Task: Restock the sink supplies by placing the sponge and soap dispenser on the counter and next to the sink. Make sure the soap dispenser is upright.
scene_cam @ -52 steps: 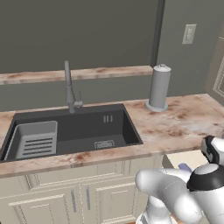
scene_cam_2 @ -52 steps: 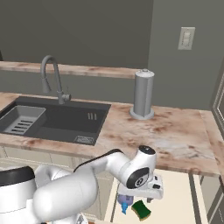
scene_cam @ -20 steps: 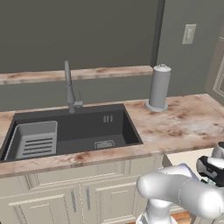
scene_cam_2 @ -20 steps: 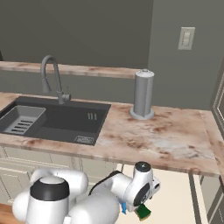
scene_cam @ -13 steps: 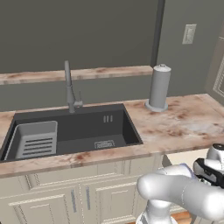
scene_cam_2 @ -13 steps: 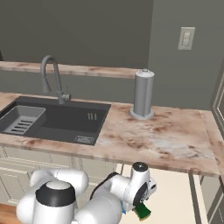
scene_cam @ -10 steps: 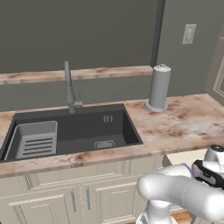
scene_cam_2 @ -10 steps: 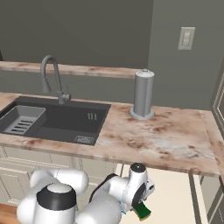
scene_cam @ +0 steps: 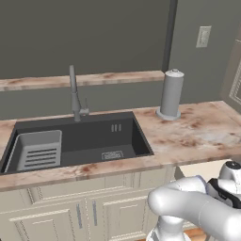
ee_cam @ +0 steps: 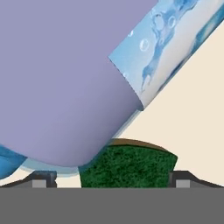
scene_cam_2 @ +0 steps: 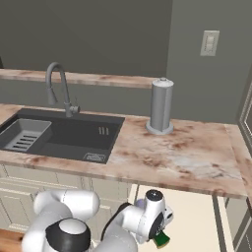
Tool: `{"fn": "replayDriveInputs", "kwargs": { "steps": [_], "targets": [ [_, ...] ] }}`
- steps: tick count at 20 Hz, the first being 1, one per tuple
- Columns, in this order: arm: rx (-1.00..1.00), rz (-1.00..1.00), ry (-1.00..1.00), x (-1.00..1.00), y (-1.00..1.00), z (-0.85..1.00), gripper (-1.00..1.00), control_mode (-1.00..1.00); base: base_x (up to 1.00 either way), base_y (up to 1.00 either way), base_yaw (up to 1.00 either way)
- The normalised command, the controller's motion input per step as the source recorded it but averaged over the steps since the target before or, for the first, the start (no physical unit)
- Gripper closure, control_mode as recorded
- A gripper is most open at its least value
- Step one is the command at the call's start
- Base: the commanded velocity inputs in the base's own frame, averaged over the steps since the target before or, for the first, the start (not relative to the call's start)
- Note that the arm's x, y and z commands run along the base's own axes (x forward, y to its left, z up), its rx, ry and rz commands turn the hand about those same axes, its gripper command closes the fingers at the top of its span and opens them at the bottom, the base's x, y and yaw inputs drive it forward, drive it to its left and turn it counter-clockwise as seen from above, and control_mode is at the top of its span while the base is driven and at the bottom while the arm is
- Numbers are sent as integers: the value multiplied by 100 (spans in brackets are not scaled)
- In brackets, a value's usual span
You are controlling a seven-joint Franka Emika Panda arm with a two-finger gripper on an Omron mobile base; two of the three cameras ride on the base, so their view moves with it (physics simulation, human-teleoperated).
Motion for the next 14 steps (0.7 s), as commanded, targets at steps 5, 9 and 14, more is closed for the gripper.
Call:
{"fn": "replayDriveInputs", "kwargs": {
  "steps": [5, 9, 14],
  "targets": [
    [0, 0, -7, -3, -18, -2, -100, -100, 0, 0, 0],
    [0, 0, -6, -1, -17, -1, -100, -100, 0, 0, 0],
    [0, -5, -15, -14, -7, 0, -100, -100, 0, 0, 0]
  ]
}}
